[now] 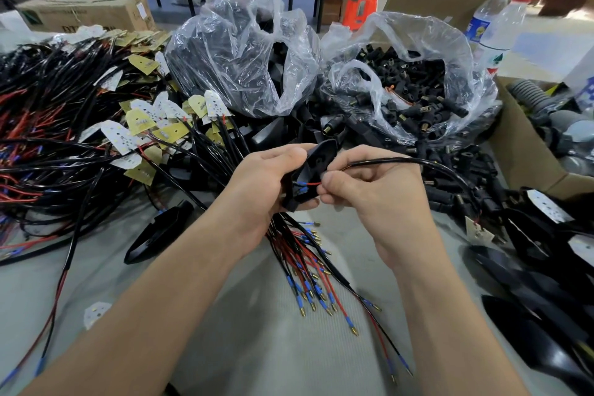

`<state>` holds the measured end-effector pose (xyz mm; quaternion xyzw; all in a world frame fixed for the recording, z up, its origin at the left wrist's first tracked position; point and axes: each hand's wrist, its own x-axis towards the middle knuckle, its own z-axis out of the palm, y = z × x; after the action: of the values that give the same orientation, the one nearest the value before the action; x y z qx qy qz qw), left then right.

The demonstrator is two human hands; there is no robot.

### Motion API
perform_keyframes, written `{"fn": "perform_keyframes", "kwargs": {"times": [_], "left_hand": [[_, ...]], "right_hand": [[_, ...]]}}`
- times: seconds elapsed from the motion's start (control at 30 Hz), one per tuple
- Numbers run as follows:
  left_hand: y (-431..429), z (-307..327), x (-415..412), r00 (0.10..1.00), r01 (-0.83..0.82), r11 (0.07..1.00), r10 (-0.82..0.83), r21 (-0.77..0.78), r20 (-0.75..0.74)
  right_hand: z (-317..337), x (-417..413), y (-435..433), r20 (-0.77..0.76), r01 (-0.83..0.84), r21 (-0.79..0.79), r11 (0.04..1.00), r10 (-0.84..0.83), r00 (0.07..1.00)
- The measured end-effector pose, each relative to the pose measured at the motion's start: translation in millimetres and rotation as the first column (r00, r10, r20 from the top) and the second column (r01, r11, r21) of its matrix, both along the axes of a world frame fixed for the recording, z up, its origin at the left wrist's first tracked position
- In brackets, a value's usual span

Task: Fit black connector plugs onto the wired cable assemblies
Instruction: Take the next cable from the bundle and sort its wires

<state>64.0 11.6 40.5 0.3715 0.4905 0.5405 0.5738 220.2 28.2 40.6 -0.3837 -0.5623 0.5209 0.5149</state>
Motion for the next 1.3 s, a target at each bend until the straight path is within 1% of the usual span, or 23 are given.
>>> {"fn": "perform_keyframes", "kwargs": {"times": [0.13, 0.33, 0.4, 0.47, 0.53, 0.6, 0.67, 0.73, 0.83, 0.87, 0.93, 0.97, 1.07, 1.13, 1.17, 1.23, 1.3], "left_hand": [[0.4, 0.5, -1.5, 0.999, 0.017, 1.0, -0.016, 0.015, -0.043], [-0.8, 3.2, -0.2, 0.996, 0.041, 0.999, -0.039, 0.024, -0.083], [-1.8, 3.3, 1.8, 0.993, 0.047, 0.999, -0.044, 0.023, -0.106], [-2.5, 2.8, 3.8, 0.993, 0.047, 0.999, -0.044, 0.022, -0.109], [-2.6, 3.0, 4.9, 0.993, 0.044, 0.999, -0.041, 0.027, -0.111], [-3.1, 3.7, 5.4, 0.995, 0.043, 0.999, -0.04, 0.032, -0.093], [-4.3, 4.3, 6.3, 0.997, 0.055, 0.998, -0.053, 0.029, -0.058], [-5.2, 2.9, 8.1, 0.998, 0.058, 0.998, -0.057, 0.02, -0.036], [-6.0, 1.7, 11.4, 0.996, 0.054, 0.998, -0.05, -0.043, 0.073], [-6.0, 1.6, 11.7, 0.992, 0.057, 0.996, -0.049, -0.069, 0.118], [-6.4, 3.3, 11.4, 0.984, 0.058, 0.993, -0.039, -0.103, 0.171], [-6.5, 4.3, 11.7, 0.989, 0.037, 0.992, -0.019, -0.122, 0.148], [-7.1, 6.2, 16.2, 0.992, -0.115, 0.98, 0.105, -0.163, -0.07], [-4.4, 4.5, 19.3, 0.976, -0.194, 0.965, 0.172, -0.175, -0.132], [-2.9, 3.9, 20.4, 0.969, -0.213, 0.96, 0.183, -0.182, -0.166], [-0.1, 3.3, 20.5, 0.94, -0.277, 0.943, 0.225, -0.186, -0.257], [1.3, 3.8, 20.8, 0.93, -0.31, 0.936, 0.261, -0.169, -0.258]], "right_hand": [[-2.8, -0.3, 1.6, 0.178, 0.059, 0.125, 0.99, -0.081, 0.981], [-2.3, 0.2, -1.8, 0.304, 0.035, 0.243, 0.969, -0.111, 0.946], [0.9, -0.9, -4.4, 0.3, -0.018, 0.267, 0.964, -0.066, 0.952], [4.3, -0.9, -6.9, 0.235, -0.109, 0.248, 0.963, 0.049, 0.971], [6.6, 1.5, -6.8, 0.196, -0.181, 0.211, 0.961, 0.14, 0.971], [8.0, 2.4, -5.7, 0.205, -0.196, 0.175, 0.965, 0.16, 0.966], [7.0, 0.1, -5.4, 0.216, -0.152, 0.133, 0.979, 0.121, 0.969], [4.4, -4.4, -7.2, 0.299, -0.074, 0.113, 0.991, 0.037, 0.954], [3.6, -10.2, -12.1, 0.522, -0.031, 0.135, 0.99, -0.045, 0.852], [4.0, -10.3, -13.4, 0.551, -0.021, 0.137, 0.99, -0.059, 0.833], [7.7, -12.1, -16.2, 0.519, 0.023, 0.11, 0.994, -0.077, 0.851], [8.7, -13.8, -17.9, 0.516, 0.06, 0.118, 0.991, -0.113, 0.849], [5.9, -22.7, -27.2, 0.537, 0.182, 0.258, 0.949, -0.297, 0.789], [3.4, -31.5, -34.4, 0.488, 0.238, 0.364, 0.901, -0.402, 0.775], [3.1, -35.5, -36.9, 0.456, 0.263, 0.387, 0.884, -0.431, 0.778], [5.8, -39.1, -39.1, 0.382, 0.321, 0.375, 0.87, -0.46, 0.801], [8.9, -35.8, -36.0, 0.265, 0.401, 0.321, 0.858, -0.487, 0.832]]}}
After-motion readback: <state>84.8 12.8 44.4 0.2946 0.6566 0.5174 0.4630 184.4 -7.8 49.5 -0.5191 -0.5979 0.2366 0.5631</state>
